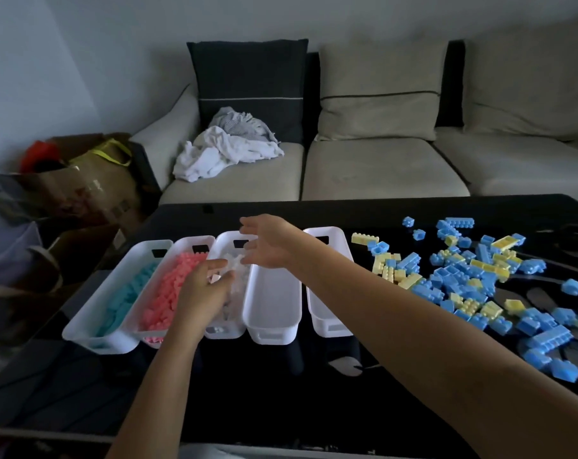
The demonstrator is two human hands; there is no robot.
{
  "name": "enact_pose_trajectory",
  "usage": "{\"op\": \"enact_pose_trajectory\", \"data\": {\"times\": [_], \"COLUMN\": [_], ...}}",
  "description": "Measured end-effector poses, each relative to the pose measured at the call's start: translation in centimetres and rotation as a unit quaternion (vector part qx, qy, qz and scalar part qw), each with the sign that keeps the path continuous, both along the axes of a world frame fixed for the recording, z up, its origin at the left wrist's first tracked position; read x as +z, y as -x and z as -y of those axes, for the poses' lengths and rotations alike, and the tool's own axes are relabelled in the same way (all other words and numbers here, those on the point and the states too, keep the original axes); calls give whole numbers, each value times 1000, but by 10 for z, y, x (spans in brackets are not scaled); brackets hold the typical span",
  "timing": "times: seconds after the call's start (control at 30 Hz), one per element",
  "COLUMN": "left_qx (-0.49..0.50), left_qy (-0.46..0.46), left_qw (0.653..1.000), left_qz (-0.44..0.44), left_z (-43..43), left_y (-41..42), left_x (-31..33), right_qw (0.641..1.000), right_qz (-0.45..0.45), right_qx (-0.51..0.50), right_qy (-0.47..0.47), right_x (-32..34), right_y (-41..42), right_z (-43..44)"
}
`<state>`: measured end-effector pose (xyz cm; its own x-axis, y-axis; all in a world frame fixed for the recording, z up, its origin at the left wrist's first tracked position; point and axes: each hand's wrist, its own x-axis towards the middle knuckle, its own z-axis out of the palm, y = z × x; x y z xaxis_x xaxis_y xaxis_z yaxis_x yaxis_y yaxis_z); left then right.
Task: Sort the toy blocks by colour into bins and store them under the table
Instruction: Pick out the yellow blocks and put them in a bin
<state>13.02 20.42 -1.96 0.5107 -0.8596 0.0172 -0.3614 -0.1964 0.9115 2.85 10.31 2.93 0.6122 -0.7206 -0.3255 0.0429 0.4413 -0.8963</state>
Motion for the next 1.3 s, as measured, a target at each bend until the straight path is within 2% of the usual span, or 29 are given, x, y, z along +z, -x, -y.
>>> {"op": "enact_pose_trajectory", "data": {"times": [0.1,0.2,0.3,0.4,0.57,0.7,0.87,0.97,1.03,1.2,1.3], "left_qx": [-3,-23,-70,-155,-291,-359,-384,-375,-352,-332,-329], "left_qy": [28,49,92,114,87,25,-90,-141,-141,-152,-150], "left_qw": [999,997,989,976,942,902,849,829,834,842,842], "left_qz": [33,63,89,101,146,240,351,391,400,398,400], "left_z": [-3,-5,-4,0,25,58,93,110,116,122,123], "left_y": [6,18,37,68,129,178,226,242,247,247,247], "left_x": [7,17,21,27,31,25,6,-11,-18,-26,-25], "right_qw": [998,997,977,919,811,775,760,711,684,742,736], "right_qz": [-51,-31,-105,-249,-422,-485,-517,-575,-605,-538,-524], "right_qx": [-4,18,32,45,57,78,138,175,189,140,95], "right_qy": [36,68,181,301,401,398,368,365,362,374,417], "right_x": [2,8,17,16,-1,-13,-24,-34,-41,-61,-67], "right_y": [15,49,100,155,246,294,310,314,316,319,315], "right_z": [4,1,0,-1,-1,-15,-46,-70,-83,-94,-93]}}
